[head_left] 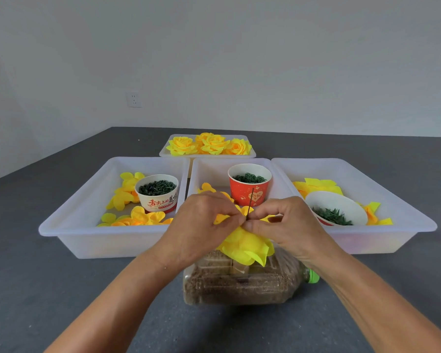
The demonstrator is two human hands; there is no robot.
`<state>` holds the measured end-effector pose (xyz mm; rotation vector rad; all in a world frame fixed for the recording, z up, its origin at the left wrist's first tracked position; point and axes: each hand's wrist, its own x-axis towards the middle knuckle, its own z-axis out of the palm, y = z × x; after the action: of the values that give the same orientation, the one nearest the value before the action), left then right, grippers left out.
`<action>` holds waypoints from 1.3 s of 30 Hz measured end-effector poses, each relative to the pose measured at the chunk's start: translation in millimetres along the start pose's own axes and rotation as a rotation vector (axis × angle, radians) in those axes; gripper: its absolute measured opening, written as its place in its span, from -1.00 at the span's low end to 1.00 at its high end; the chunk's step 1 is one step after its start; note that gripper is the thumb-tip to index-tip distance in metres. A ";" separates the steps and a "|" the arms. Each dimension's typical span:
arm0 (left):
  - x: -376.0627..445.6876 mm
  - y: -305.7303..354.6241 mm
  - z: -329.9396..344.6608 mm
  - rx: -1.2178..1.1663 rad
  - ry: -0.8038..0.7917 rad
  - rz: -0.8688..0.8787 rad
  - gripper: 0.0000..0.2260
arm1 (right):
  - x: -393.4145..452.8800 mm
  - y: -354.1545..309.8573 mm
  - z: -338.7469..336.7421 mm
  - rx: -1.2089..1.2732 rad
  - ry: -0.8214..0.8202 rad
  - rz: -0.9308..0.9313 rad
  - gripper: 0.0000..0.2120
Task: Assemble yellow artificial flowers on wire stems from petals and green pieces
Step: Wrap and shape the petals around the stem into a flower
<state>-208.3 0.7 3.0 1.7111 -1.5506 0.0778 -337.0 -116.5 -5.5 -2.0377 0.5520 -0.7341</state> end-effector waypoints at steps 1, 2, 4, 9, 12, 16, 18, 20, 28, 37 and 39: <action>1.2 -0.4 2.9 -0.006 0.002 -0.012 -0.90 | -0.1 0.3 0.7 0.004 0.009 0.007 -0.92; 1.8 -1.4 4.6 -0.027 0.002 -0.028 -0.92 | 0.1 0.7 0.6 0.002 0.006 0.007 -0.92; 1.7 -3.6 6.0 -0.077 0.002 -0.052 -0.94 | 0.1 0.3 -0.6 -0.026 -0.016 -0.005 -0.91; 1.6 -6.2 8.0 -0.094 -0.032 -0.022 -0.91 | -0.8 0.4 -0.4 -0.054 -0.040 -0.071 -0.89; 2.6 -8.5 8.1 -0.065 -0.043 0.005 -0.89 | 0.1 2.7 0.5 -0.075 -0.036 -0.104 -0.83; 1.2 -7.9 9.5 -0.045 -0.035 0.009 -0.91 | 2.8 3.2 -0.4 -0.087 -0.069 -0.128 -0.84; 0.8 -5.6 8.8 -0.017 -0.037 0.007 -0.91 | 4.4 2.0 -1.4 -0.084 -0.093 -0.125 -0.80; 1.9 -2.5 6.6 0.005 -0.055 -0.003 -0.91 | 5.1 1.0 -2.8 -0.037 -0.118 -0.102 -0.80; 11.8 4.7 1.1 0.008 -0.150 -0.123 -0.95 | 6.1 12.7 -20.2 0.104 -0.092 0.021 -0.95; 23.5 2.3 2.7 -0.215 -0.236 -0.275 -0.76 | 79.0 77.3 -109.8 -0.281 0.350 0.254 -0.90; 27.1 2.4 1.9 -0.212 -0.281 -0.269 -0.75 | 97.9 90.8 -120.8 -0.425 0.327 0.323 -0.84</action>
<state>-204.6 -22.1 17.5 1.7969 -1.4483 -0.4655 -357.4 -295.3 -0.8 -2.1396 1.2849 -0.8056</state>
